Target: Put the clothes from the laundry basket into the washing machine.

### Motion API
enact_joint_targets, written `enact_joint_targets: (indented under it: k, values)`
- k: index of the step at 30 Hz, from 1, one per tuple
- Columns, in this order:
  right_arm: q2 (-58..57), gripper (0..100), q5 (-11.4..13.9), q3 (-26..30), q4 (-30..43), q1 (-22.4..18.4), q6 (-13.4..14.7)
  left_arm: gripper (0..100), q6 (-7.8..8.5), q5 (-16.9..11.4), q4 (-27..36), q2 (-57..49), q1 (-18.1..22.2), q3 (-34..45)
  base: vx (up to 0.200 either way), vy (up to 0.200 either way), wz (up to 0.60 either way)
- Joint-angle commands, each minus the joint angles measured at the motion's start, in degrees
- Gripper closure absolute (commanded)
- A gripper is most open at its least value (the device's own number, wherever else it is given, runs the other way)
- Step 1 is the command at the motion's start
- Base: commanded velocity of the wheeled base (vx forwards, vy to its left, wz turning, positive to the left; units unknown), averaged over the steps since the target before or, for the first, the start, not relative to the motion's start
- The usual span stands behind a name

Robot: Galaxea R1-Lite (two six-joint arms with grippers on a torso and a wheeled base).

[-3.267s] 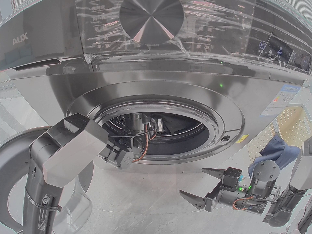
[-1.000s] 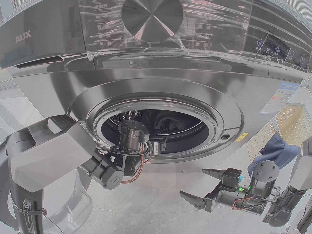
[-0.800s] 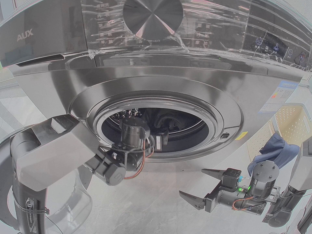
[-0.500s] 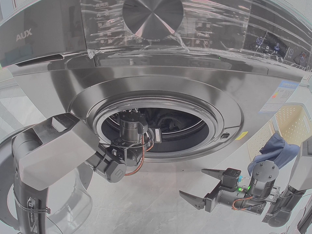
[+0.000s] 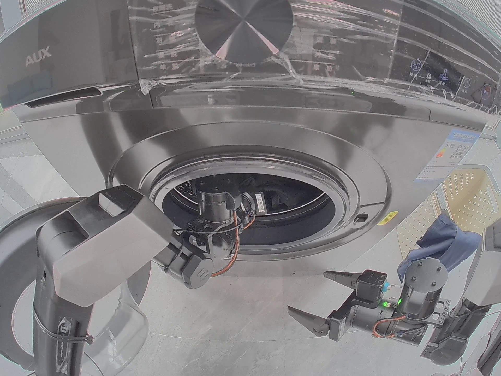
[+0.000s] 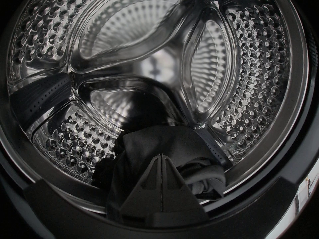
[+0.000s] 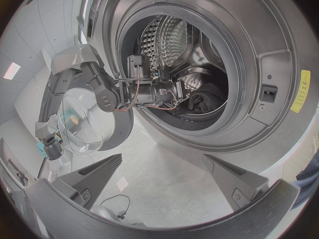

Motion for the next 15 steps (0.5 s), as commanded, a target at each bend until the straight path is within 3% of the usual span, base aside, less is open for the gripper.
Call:
enact_joint_targets:
  k: [1,5,6,15]
  values:
    - [0.04,0,0.01,0.02,-0.01,-0.18,0.02,100,-0.10,0.03,-0.26,3.28,0.88,-2.23,0.000,0.000,0.00]
    - [-0.05,0,0.01,0.02,-0.01,-0.36,0.02,100,0.16,0.03,0.27,2.14,0.97,-0.56,0.000,0.000,0.00]
    - [-0.05,0,0.01,0.02,-0.01,-0.36,0.02,0,0.34,0.03,1.06,-0.06,0.88,0.76,0.000,0.000,0.00]
    - [0.04,0,0.01,0.02,-0.01,-0.10,0.02,0,0.52,0.12,7.48,-5.42,0.79,3.13,0.000,0.000,0.00]
